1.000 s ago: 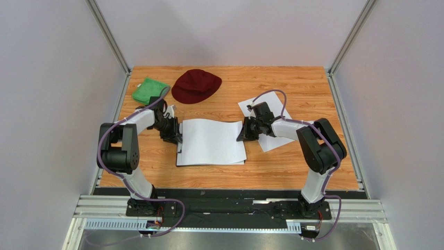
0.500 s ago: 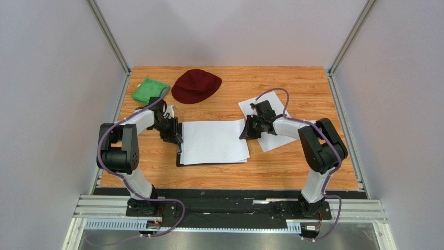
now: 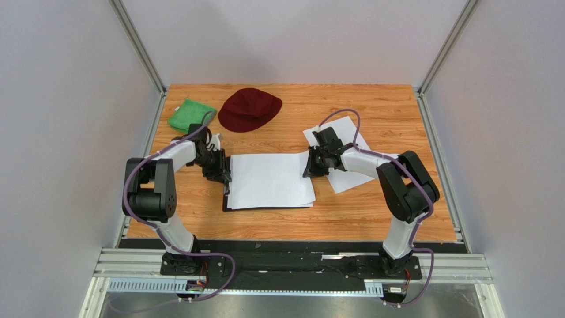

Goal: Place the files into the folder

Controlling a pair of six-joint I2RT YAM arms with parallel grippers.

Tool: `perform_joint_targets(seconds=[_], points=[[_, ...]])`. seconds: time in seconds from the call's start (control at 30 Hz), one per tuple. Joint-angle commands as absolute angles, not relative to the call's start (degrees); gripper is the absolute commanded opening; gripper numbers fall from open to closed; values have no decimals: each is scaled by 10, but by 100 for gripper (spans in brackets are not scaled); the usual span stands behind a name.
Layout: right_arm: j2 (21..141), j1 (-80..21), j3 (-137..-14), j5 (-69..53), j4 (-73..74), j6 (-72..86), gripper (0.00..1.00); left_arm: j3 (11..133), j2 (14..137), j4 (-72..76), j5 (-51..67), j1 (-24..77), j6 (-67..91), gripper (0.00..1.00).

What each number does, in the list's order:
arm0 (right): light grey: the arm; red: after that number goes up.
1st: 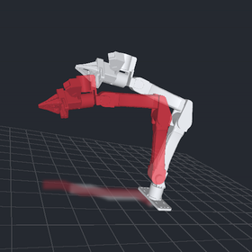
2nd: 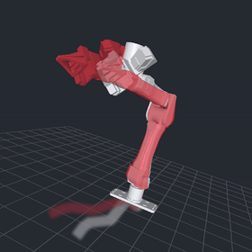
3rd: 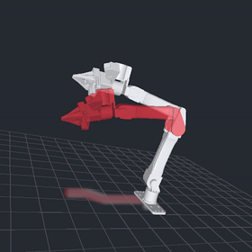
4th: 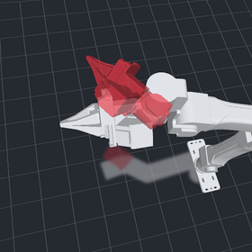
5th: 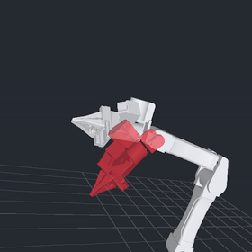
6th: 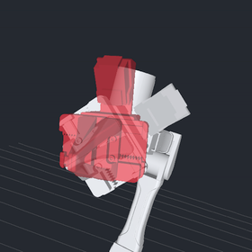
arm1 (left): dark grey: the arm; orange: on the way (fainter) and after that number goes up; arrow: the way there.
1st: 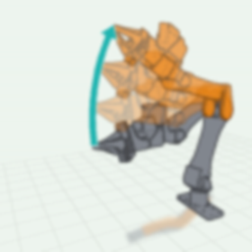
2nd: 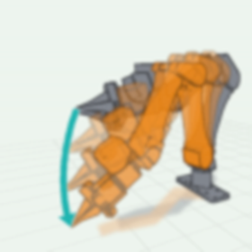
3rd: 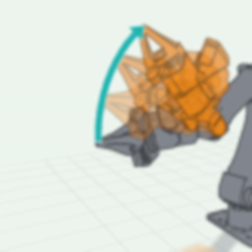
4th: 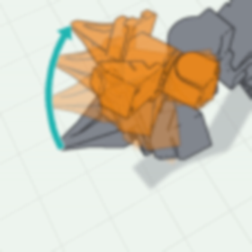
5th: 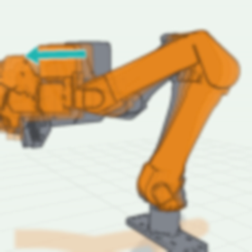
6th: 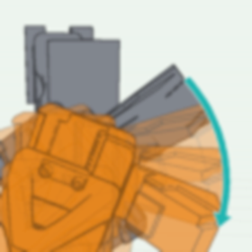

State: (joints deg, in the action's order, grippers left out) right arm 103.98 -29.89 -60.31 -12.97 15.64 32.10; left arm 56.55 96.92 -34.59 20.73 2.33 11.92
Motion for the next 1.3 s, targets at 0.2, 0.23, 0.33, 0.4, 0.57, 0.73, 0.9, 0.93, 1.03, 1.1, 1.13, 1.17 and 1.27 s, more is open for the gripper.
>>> perform_joint_targets(seconds=[0.2, 0.23, 0.33, 0.4, 0.57, 0.73, 0.9, 0.93, 1.03, 1.1, 1.13, 1.17, 1.27], points=[[990, -305, -646, -160, 177, 324, 13, 571, 943, -342, 178, 38, 131, 0], [985, -305, -645, -163, 182, 322, 20, 572, 945, -342, 180, 38, 130, 0], [969, -305, -647, -174, 198, 313, 35, 574, 948, -342, 182, 38, 131, 0], [963, -305, -654, -171, 215, 298, 43, 575, 950, -341, 186, 38, 130, 0], [945, -304, -662, -147, 255, 268, 63, 574, 950, -343, 189, 38, 130, 0], [930, -303, -655, -125, 277, 240, 66, 574, 950, -345, 188, 38, 131, 0], [939, -302, -636, -124, 264, 213, 67, 576, 951, -346, 191, 38, 132, 0], [942, -301, -635, -123, 263, 212, 67, 575, 951, -346, 192, 38, 132, 0], [943, -289, -615, -146, 230, 215, 68, 575, 952, -347, 191, 38, 130, 0], [956, -279, -613, -164, 216, 223, 68, 576, 953, -347, 194, 38, 131, 0], [962, -277, -619, -167, 216, 222, 68, 576, 954, -347, 194, 38, 133, 0], [970, -277, -621, -170, 215, 219, 68, 576, 955, -348, 195, 38, 133, 0], [999, -277, -630, -203, 201, 219, 69, 577, 956, -349, 196, 38, 134, 0]])
